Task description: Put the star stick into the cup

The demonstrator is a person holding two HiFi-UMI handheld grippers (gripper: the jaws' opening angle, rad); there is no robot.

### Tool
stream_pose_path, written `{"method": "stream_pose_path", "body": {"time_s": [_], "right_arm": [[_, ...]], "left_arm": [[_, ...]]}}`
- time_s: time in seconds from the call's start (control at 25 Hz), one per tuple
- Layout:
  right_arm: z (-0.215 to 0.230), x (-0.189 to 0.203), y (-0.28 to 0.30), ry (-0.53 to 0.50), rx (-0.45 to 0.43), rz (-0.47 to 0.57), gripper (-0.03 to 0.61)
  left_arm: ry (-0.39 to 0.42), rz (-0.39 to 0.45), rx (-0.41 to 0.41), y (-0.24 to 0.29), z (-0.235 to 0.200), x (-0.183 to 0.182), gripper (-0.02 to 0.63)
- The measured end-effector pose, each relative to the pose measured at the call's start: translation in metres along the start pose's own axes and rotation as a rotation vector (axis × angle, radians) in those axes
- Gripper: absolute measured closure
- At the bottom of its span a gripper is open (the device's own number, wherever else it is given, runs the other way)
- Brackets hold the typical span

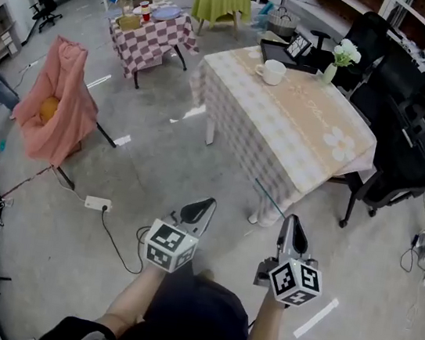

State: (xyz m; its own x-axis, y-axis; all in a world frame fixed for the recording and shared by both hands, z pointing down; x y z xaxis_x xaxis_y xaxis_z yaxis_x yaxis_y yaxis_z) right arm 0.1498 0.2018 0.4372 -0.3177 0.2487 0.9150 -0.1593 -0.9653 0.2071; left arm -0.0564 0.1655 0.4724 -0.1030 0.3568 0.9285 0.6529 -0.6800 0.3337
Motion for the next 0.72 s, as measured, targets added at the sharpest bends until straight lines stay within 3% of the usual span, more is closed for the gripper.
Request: {"method": "stream_pose_path", "body": {"time_s": [0.72], "right_arm": [[-0.012,-0.006,0.030,0.000,-0.018,0.009,0.561]], "left_arm": [[0.014,-0.013,0.009,0.017,-0.019,-0.007,0.603]]}}
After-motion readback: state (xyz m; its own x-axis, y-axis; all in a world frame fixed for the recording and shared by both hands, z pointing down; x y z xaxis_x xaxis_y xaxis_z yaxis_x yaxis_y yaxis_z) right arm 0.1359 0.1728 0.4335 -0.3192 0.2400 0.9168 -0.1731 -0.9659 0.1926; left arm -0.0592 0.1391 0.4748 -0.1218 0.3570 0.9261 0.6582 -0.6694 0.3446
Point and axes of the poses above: the fingertips, and each gripper's own axes: y forward along the fingers, z to its right, x out of its underside, the point moved 2 cm from there along -y, backward along the fingers, and after that the axes turned 5 degrees about -z, right-handed, at the moved point
